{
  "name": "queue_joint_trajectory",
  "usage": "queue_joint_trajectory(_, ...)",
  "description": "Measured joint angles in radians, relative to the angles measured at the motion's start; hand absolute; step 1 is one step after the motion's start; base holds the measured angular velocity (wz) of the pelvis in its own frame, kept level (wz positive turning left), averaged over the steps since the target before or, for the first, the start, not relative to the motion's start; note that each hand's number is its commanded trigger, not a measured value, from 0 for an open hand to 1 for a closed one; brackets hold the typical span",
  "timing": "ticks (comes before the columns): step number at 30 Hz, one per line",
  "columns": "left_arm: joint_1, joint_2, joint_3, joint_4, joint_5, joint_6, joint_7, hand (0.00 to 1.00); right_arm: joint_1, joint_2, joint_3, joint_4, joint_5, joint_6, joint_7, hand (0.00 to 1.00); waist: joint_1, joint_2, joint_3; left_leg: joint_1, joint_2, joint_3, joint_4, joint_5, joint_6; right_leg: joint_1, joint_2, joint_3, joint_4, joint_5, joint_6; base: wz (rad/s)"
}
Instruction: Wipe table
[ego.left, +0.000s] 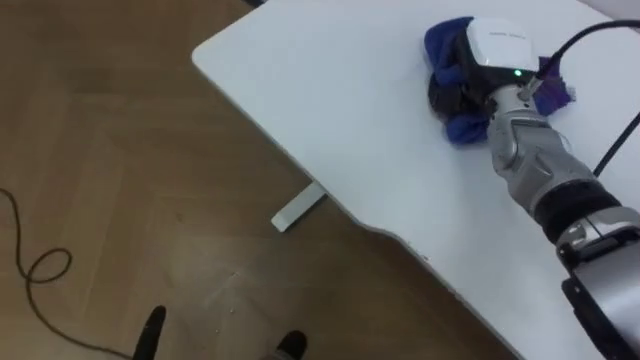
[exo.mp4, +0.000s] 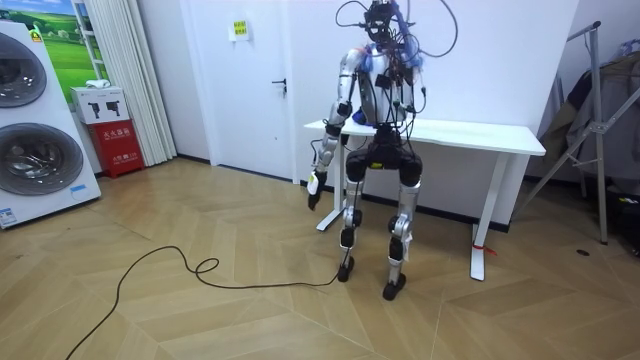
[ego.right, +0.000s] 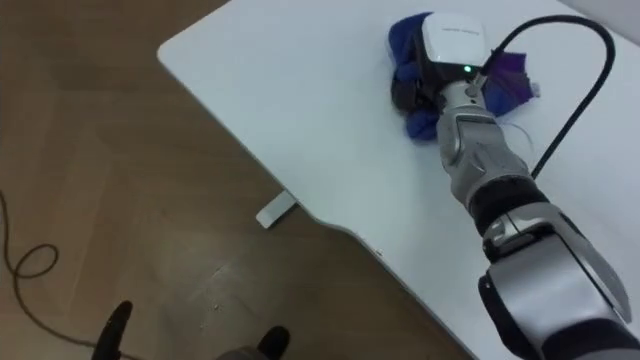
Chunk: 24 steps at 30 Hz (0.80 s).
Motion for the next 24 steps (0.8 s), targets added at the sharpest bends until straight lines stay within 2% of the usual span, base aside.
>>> queue_joint_trajectory(2,-0.004,0.000,0.000,0.000,0.013,0.000,-0.010,0.00,0.000,0.000,0.001,-0.001,0.001,-0.002,0.006,1.00,0.002,-0.007,0.0020,0.001,-0.003,-0.001,0.000,0.000,0.000,0.002,-0.002,-0.001,0.000,0.000,0.000,0.00)
queue_joint_trajectory(8,-0.055,0.005,-0.012,-0.009,0.000,-0.004,-0.024,0.00,0.001,-0.001,0.011,0.004,0.054,0.007,0.007,1.00,-0.003,-0.006,0.0189,0.001,-0.004,-0.002,0.002,-0.003,0.003,0.010,0.001,0.001,-0.015,-0.001,0.001,-0.02)
queue_joint_trajectory(11,-0.049,0.011,-0.011,-0.016,0.001,-0.005,-0.022,0.00,0.010,-0.014,0.005,0.005,0.109,0.004,0.010,1.00,-0.015,-0.004,0.0194,-0.009,-0.005,-0.008,0.014,-0.003,0.002,0.008,0.003,-0.001,-0.015,0.000,0.001,0.04)
queue_joint_trajectory(14,-0.025,0.019,-0.010,-0.017,-0.001,-0.004,-0.019,0.00,0.032,-0.015,-0.038,0.009,0.184,-0.020,0.010,1.00,-0.028,0.002,0.0184,-0.016,-0.006,-0.009,0.026,-0.003,0.003,0.009,0.004,-0.001,-0.015,0.001,0.001,0.05)
queue_joint_trajectory(16,-0.014,0.019,-0.006,-0.017,-0.002,-0.002,-0.018,0.00,0.053,-0.023,-0.083,0.007,0.211,-0.052,0.010,1.00,-0.046,0.015,0.0134,-0.026,-0.007,-0.010,0.038,-0.007,0.007,0.006,0.002,-0.010,-0.011,0.002,0.001,0.10)
queue_joint_trajectory(18,0.027,0.019,0.030,-0.025,-0.010,-0.001,-0.014,0.00,0.113,-0.024,-0.188,-0.001,0.248,-0.108,0.011,1.00,-0.073,0.029,0.0050,-0.026,-0.010,-0.010,0.039,-0.008,0.009,0.006,-0.001,-0.011,-0.009,0.003,0.003,0.03)
queue_joint_trajectory(19,0.037,0.019,0.035,-0.027,-0.017,-0.001,-0.007,0.00,0.128,-0.024,-0.212,-0.002,0.268,-0.119,0.010,1.00,-0.084,0.034,0.0022,-0.026,-0.011,-0.010,0.040,-0.008,0.010,0.006,-0.002,-0.011,-0.008,0.003,0.003,0.07)
queue_joint_trajectory(20,0.052,0.018,0.043,-0.027,-0.035,-0.001,0.005,0.00,0.165,-0.025,-0.244,-0.004,0.310,-0.140,0.008,1.00,-0.117,0.046,-0.0043,-0.025,-0.015,-0.010,0.045,-0.009,0.012,0.010,-0.006,-0.018,-0.004,0.002,0.005,0.11)
queue_joint_trajectory(21,0.075,0.014,0.066,-0.025,-0.035,-0.001,0.015,0.00,0.204,-0.027,-0.299,-0.006,0.330,-0.172,0.004,1.00,-0.147,0.056,-0.0150,-0.023,-0.019,-0.010,0.046,-0.010,0.014,0.011,-0.013,-0.022,0.005,-0.001,0.010,0.09)
queue_joint_trajectory(23,0.097,0.008,0.107,-0.025,-0.036,-0.002,0.039,0.00,0.263,-0.031,-0.380,-0.006,0.365,-0.193,0.003,1.00,-0.174,0.063,-0.0273,-0.010,-0.021,0.002,0.044,-0.013,0.020,0.015,-0.017,-0.005,0.006,0.000,0.012,-0.15)
queue_joint_trajectory(24,0.112,0.007,0.130,-0.039,-0.034,-0.003,0.050,0.00,0.301,-0.035,-0.421,-0.006,0.385,-0.213,-0.006,1.00,-0.204,0.067,-0.0359,-0.006,-0.022,0.006,0.043,-0.014,0.021,0.018,-0.017,-0.001,0.004,0.001,0.015,-0.17)
